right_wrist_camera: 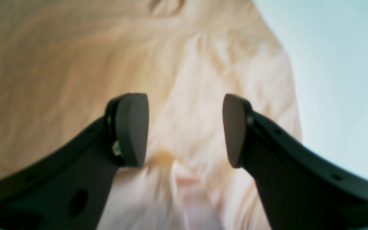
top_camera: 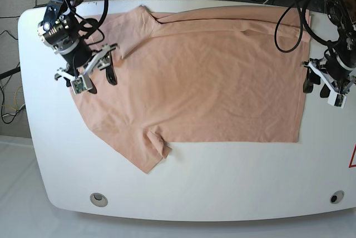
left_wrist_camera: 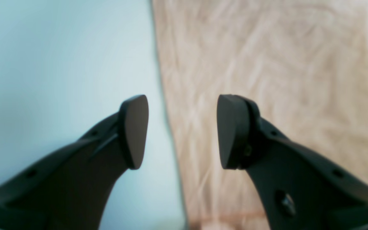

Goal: Fold the T-shirt properly
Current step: 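Move both open grippers over the shirt toward the hem, then lower both open grippers to the hem corners of the shirt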

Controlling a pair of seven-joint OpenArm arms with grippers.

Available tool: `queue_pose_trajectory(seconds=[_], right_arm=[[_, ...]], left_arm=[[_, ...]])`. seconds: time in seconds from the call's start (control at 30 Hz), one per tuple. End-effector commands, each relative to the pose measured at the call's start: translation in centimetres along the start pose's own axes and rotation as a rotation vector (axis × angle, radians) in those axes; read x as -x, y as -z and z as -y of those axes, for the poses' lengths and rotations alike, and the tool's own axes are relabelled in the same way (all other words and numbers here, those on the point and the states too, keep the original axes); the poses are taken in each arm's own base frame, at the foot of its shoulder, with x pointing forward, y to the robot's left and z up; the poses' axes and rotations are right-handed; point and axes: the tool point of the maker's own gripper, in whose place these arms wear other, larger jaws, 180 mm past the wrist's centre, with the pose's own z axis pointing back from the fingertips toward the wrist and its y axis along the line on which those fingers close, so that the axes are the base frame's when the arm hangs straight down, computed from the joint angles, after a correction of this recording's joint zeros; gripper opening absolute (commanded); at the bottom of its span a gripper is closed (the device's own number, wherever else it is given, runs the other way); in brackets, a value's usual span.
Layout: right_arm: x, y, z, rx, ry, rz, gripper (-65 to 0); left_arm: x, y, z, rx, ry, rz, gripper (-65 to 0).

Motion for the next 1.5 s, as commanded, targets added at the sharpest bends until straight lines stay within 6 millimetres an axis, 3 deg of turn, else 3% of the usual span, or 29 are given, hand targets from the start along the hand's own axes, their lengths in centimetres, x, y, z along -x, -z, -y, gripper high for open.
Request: queue_pose_trajectory(seconds=[0.0,0.2,0.33,0.6,0.67,0.93,1.0,1.2,1.33,1.47], right_arm=[[-3.5,1.4,-0.1,-0.028,-0.01,0.102,-29.4],[-4.5,4.2,0.8,-0.046,0.009,0.101,-29.3],[-5.1,6.2,1.6,-0.071,0.039,0.096,-28.9],[-5.8,9.0,3.1,-0.099,0.07,0.077,-28.5],[-5.9,10.6,4.6,-0.105,0.104,0.053,-28.3],[-5.4,13.3,7.2,-0.088,0.183,0.014,-27.8],[-4.0,14.3,8.6,-0.061,0.207,-0.017,-27.8],[-2.4,15.0,10.6,-0.01,0.252,-0.025,-27.6],[-1.2,15.2,11.5,0.011,0.249,-0.051,-28.2],[-1.1,15.5,11.1,0.008,0.246,-0.058,-28.3]], left_arm=[[-2.9,0.8,-0.7,0.004,0.015,0.075,-31.7],[-3.9,3.9,-0.5,0.043,0.002,0.081,-31.4],[-2.6,6.7,-1.4,0.019,-0.012,0.049,-30.7],[-2.3,8.7,-3.3,-0.008,-0.066,0.046,-29.9],[-2.6,9.5,-3.3,0.004,-0.086,0.046,-29.3],[-3.1,10.7,-4.1,0.003,-0.121,0.037,-29.4],[-2.5,11.4,-4.9,-0.006,-0.123,0.01,-29.3],[-2.5,12.0,-5.6,-0.012,-0.154,0.015,-28.7],[-3.4,11.8,-6.0,-0.002,-0.16,0.051,-28.6],[-3.5,11.5,-6.1,0.005,-0.155,0.062,-28.8]])
